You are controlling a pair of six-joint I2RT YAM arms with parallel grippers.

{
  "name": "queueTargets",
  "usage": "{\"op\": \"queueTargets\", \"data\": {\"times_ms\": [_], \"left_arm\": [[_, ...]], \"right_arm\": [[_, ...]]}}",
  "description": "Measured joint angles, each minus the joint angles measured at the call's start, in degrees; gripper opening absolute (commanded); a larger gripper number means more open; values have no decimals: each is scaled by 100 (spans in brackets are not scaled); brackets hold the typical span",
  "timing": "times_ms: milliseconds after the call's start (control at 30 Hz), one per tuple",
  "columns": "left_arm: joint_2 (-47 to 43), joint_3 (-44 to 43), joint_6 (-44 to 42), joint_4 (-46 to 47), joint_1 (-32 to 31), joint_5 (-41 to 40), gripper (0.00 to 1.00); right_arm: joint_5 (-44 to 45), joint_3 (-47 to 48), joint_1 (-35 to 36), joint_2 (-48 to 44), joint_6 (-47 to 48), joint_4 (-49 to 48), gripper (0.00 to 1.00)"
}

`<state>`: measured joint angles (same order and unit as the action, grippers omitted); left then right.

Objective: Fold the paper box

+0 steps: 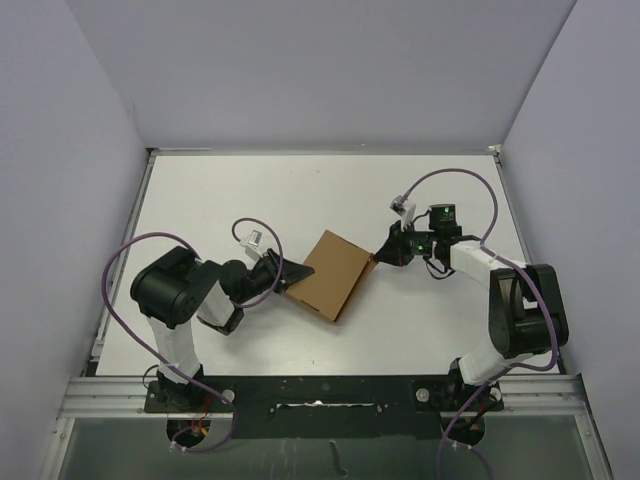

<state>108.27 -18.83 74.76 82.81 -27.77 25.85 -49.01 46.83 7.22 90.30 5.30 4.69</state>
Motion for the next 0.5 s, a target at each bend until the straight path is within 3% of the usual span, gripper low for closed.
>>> {"op": "queueTargets", "data": {"times_ms": [500], "left_arm": [[-153,0,166,-13,-33,-149,7]], "right_arm": [[-81,-90,-76,-181,-151,-299,0]]}}
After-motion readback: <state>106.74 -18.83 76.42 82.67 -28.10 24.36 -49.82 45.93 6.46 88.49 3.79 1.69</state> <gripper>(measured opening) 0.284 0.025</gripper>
